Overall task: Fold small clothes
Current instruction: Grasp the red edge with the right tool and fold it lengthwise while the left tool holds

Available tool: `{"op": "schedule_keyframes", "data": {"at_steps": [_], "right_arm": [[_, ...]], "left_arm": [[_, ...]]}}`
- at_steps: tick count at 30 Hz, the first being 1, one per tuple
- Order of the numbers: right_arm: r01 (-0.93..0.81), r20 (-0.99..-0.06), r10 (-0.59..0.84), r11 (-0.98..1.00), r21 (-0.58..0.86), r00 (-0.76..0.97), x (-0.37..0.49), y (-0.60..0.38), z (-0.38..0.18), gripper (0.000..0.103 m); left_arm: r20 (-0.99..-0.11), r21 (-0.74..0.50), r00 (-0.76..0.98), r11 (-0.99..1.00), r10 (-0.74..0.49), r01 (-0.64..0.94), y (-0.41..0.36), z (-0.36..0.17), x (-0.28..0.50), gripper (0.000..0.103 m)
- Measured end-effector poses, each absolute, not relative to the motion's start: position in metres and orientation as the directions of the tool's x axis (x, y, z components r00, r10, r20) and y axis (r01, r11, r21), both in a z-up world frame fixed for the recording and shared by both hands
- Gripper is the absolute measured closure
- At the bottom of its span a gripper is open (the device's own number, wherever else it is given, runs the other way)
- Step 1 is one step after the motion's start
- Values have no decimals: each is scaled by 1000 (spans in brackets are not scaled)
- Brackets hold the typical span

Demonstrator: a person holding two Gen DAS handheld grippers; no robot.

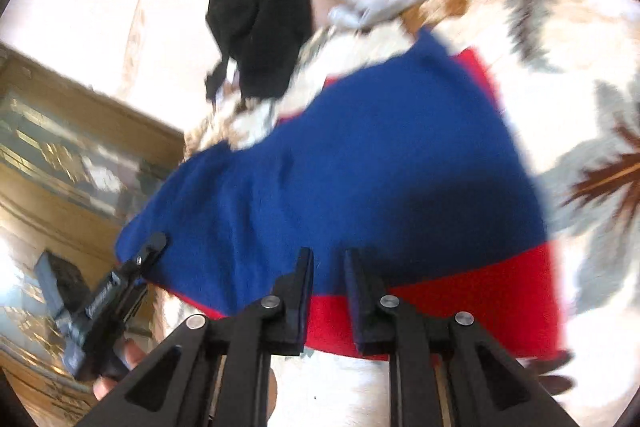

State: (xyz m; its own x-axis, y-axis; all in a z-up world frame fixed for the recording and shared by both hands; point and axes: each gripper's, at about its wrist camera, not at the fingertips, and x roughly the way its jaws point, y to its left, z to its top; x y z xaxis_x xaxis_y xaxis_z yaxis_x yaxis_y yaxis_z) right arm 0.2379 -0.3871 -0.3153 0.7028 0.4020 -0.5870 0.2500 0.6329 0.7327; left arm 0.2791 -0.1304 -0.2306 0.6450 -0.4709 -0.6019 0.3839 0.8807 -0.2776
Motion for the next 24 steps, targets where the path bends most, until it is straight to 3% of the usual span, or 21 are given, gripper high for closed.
{"op": "schedule_keyframes", "data": {"at_steps": [6, 12, 14, 16, 17, 18, 20, 21, 23, 24], "right_arm": [[249, -479, 429, 489, 836, 766, 217, -441, -317, 84], [274, -449, 465, 397, 876, 763, 217, -465, -330, 83], [284, -445, 486, 371, 884, 752, 223, -467, -335, 83], [275, -428, 510, 349, 896, 746, 233, -465, -339, 82], [273, -425, 516, 346, 898, 744, 233, -464, -340, 80], [271, -424, 522, 346, 898, 740, 236, -462, -340, 76], [286, -450, 523, 365, 886, 724, 245, -457, -340, 68], [291, -461, 523, 376, 880, 717, 249, -454, -339, 60], [302, -490, 511, 408, 861, 706, 257, -447, -338, 34], [316, -515, 489, 433, 844, 704, 258, -445, -335, 33]], "left_arm": [[-626, -120, 582, 801, -519, 586, -219, -230, 241, 90], [-781, -71, 395, 698, -483, 713, -282, -303, 218, 89], [-780, -64, 394, 688, -487, 723, -278, -307, 217, 88], [-756, -109, 362, 650, -545, 752, -267, -290, 217, 74], [-738, -164, 315, 611, -597, 774, -258, -277, 217, 59], [-714, -204, 286, 581, -639, 788, -249, -267, 218, 47], [-643, -234, 292, 544, -708, 806, -226, -244, 217, 38], [-629, -218, 316, 551, -710, 806, -215, -237, 219, 37], [-634, -191, 363, 593, -683, 782, -196, -237, 232, 37], [-644, -187, 387, 626, -660, 757, -187, -241, 243, 37]]}}
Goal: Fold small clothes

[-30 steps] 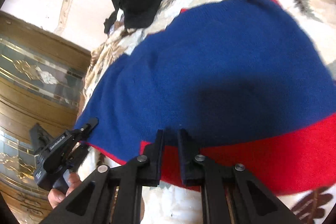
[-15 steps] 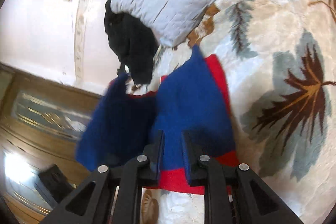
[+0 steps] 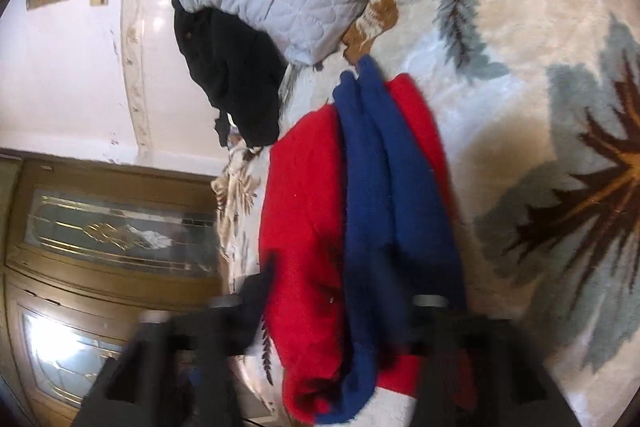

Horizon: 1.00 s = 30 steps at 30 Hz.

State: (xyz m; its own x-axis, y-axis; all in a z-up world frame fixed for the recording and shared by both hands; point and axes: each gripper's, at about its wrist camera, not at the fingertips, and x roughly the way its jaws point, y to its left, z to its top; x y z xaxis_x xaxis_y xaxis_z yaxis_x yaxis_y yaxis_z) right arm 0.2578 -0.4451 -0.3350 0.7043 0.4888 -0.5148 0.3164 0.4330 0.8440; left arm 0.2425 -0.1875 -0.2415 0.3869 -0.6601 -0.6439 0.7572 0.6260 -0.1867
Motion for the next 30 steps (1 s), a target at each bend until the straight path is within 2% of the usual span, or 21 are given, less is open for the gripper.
{"op": "schedule_keyframes", "data": {"at_steps": [5, 10, 12, 13, 14, 15, 18, 22, 25, 26, 28, 30], "right_arm": [[371, -597, 407, 509, 777, 691, 261, -443, -328, 33], [304, -545, 492, 488, 818, 679, 281, -423, -339, 33], [277, -582, 474, 566, 776, 661, 291, -404, -332, 36], [274, -603, 456, 600, 752, 654, 294, -397, -331, 40], [281, -639, 426, 645, 710, 640, 299, -389, -331, 64], [276, -647, 419, 660, 699, 637, 300, -385, -332, 74], [270, -644, 332, 707, 654, 689, 294, -384, -314, 77], [231, -586, 239, 756, 613, 774, 273, -394, -277, 78], [278, -586, 201, 731, 623, 785, 258, -415, -280, 78], [302, -606, 214, 712, 634, 766, 255, -424, -290, 78], [380, -673, 334, 625, 682, 660, 260, -441, -331, 75], [432, -660, 376, 532, 728, 650, 255, -452, -349, 71]], "left_arm": [[-747, -238, 378, 752, -546, 615, -157, -286, 290, 38], [-755, -257, 342, 732, -560, 631, -156, -302, 290, 38], [-750, -235, 344, 715, -564, 659, -163, -298, 284, 38], [-746, -222, 350, 708, -566, 670, -165, -294, 277, 38], [-743, -211, 358, 706, -566, 676, -166, -293, 276, 38], [-738, -211, 365, 708, -567, 674, -165, -292, 278, 38], [-722, -242, 375, 720, -582, 650, -159, -287, 287, 38], [-670, -283, 412, 725, -618, 628, -153, -276, 293, 38], [-672, -303, 390, 714, -629, 631, -159, -279, 292, 37], [-689, -288, 382, 716, -616, 636, -167, -284, 290, 37], [-713, -257, 379, 723, -590, 641, -176, -291, 288, 37], [-731, -239, 365, 717, -577, 655, -185, -298, 285, 36]]}}
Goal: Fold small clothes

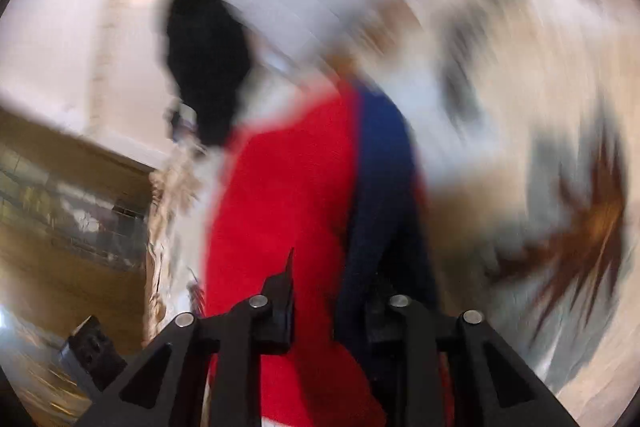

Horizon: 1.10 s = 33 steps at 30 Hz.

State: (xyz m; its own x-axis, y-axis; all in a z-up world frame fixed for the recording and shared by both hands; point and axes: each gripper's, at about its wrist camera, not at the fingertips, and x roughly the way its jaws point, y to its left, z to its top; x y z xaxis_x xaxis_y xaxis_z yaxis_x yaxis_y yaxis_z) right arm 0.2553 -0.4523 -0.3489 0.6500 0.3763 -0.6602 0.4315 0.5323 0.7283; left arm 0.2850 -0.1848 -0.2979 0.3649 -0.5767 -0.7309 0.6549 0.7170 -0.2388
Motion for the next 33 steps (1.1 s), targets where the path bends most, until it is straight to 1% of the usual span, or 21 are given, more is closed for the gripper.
{"op": "schedule_keyframes", "data": {"at_steps": [2, 4, 5, 7, 9, 12, 14, 16, 17, 19, 20, 21, 23, 26, 30, 33], "right_arm": [[435, -663, 351, 540, 720, 661, 250, -460, -333, 66], [446, -676, 242, 592, 671, 696, 243, -465, -308, 66], [455, -677, 155, 630, 629, 720, 239, -467, -292, 66], [425, -645, 92, 681, 597, 759, 242, -465, -274, 66], [365, -629, 133, 715, 596, 766, 258, -457, -265, 66], [324, -648, 161, 761, 562, 745, 287, -439, -270, 66], [342, -694, 168, 774, 533, 700, 303, -433, -286, 66], [395, -743, 182, 753, 527, 645, 316, -433, -312, 69], [408, -743, 191, 735, 541, 641, 317, -436, -323, 70], [404, -717, 209, 707, 580, 665, 310, -442, -325, 70], [406, -719, 210, 706, 581, 663, 308, -442, -321, 70], [402, -717, 204, 712, 576, 666, 304, -440, -314, 67], [382, -690, 187, 719, 582, 699, 289, -438, -297, 66], [378, -674, 154, 728, 571, 722, 270, -434, -279, 66], [396, -728, 136, 765, 508, 672, 255, -416, -276, 66], [422, -784, 127, 785, 454, 607, 254, -409, -295, 66]], "left_arm": [[-735, -232, 368, 721, -569, 653, -188, -298, 283, 36], [-734, -225, 372, 721, -568, 656, -187, -297, 281, 36], [-734, -221, 373, 720, -567, 658, -187, -298, 281, 36], [-735, -229, 368, 719, -570, 657, -185, -298, 281, 36], [-735, -228, 368, 718, -570, 657, -185, -298, 282, 36], [-734, -219, 372, 717, -568, 661, -188, -298, 281, 36], [-733, -196, 384, 715, -562, 671, -189, -298, 279, 36], [-733, -185, 389, 713, -559, 676, -190, -298, 279, 36], [-734, -186, 386, 712, -559, 677, -190, -299, 279, 35], [-735, -177, 392, 716, -553, 676, -192, -300, 279, 33], [-735, -159, 405, 720, -543, 676, -193, -300, 278, 32], [-734, -145, 415, 721, -538, 677, -193, -299, 277, 32], [-728, -110, 444, 728, -522, 676, -195, -295, 273, 32], [-726, -71, 474, 740, -498, 669, -196, -291, 268, 32], [-719, -39, 503, 750, -480, 660, -195, -287, 264, 32], [-717, -27, 514, 755, -471, 655, -195, -286, 263, 32]]}}
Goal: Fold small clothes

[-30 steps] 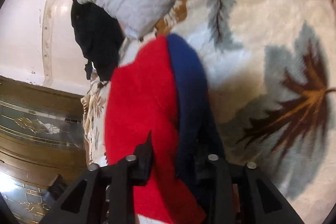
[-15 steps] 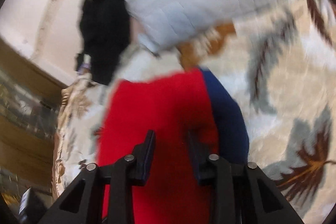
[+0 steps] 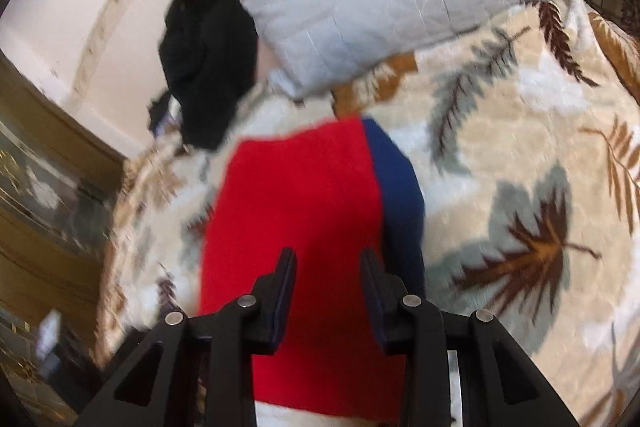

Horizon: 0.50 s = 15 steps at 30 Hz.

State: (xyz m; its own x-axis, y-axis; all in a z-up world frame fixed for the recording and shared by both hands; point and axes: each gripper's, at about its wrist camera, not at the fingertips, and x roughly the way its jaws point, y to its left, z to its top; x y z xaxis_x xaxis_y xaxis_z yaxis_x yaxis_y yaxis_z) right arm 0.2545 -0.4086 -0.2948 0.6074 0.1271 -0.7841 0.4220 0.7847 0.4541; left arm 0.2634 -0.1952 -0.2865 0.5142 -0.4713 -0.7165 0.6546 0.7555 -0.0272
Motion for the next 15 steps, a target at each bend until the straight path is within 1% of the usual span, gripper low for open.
{"op": "schedule_keyframes", "data": {"at_steps": [2, 4, 6, 9, 11, 13, 15], "right_arm": [[457, -828, 118, 787, 414, 548, 259, -410, -315, 66], [468, -821, 141, 762, 447, 554, 259, -416, -327, 65], [470, -814, 158, 749, 467, 559, 257, -420, -323, 65], [454, -816, 138, 773, 443, 561, 253, -416, -311, 64], [428, -799, 126, 790, 440, 588, 250, -411, -297, 63], [404, -783, 106, 809, 426, 613, 248, -405, -287, 63], [405, -795, 97, 820, 405, 599, 253, -401, -291, 63]], "left_arm": [[-717, -25, 517, 758, -468, 651, -196, -287, 263, 32], [-718, -22, 518, 759, -465, 651, -198, -288, 263, 32], [-716, -18, 521, 759, -464, 651, -198, -288, 263, 32], [-715, -14, 525, 760, -462, 650, -198, -287, 264, 32], [-715, -23, 523, 763, -464, 646, -197, -285, 266, 32], [-704, -17, 538, 768, -464, 640, -196, -280, 266, 32], [-684, -3, 570, 784, -454, 621, -192, -273, 269, 32]]}}
